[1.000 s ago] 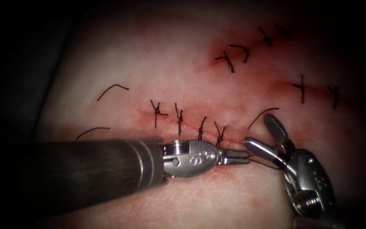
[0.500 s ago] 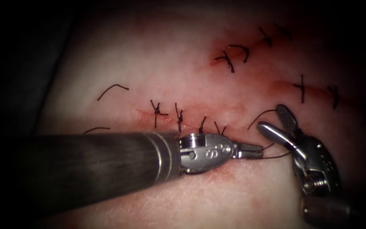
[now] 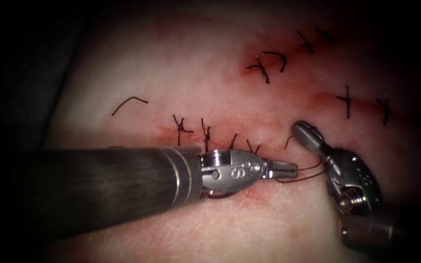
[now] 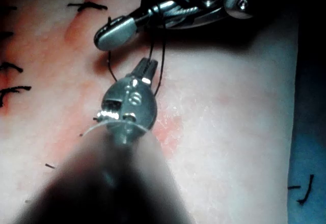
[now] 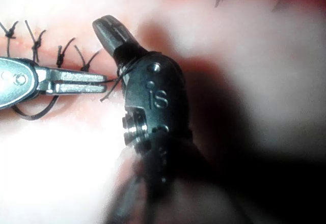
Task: Wound Closure
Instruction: Pull the right tool down and the left tool up to tie the knot.
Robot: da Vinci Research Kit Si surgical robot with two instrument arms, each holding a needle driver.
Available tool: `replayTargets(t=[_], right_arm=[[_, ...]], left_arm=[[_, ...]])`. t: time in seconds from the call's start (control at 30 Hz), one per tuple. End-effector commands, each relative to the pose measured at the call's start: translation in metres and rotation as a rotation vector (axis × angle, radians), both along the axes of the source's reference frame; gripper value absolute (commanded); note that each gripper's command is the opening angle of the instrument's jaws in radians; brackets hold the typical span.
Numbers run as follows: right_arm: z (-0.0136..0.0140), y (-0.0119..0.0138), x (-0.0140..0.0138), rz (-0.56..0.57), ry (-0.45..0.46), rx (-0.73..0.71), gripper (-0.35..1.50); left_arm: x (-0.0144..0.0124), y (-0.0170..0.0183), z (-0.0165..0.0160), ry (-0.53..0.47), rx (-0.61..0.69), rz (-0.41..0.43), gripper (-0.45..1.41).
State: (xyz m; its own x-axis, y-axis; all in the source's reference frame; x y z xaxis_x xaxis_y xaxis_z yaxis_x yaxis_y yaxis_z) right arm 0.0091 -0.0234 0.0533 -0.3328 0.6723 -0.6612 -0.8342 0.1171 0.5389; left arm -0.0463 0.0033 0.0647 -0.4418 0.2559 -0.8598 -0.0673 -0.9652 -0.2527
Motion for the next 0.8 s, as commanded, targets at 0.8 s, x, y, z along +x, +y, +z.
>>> replayTargets(t=[0.8], right_arm=[[-0.0001, -0.0080, 0.0029, -0.080, -0.106, -0.119, -0.35]], left_arm=[[0.0011, 0.0172, 0.0059, 0.084, 0.078, -0.133, -0.45]])
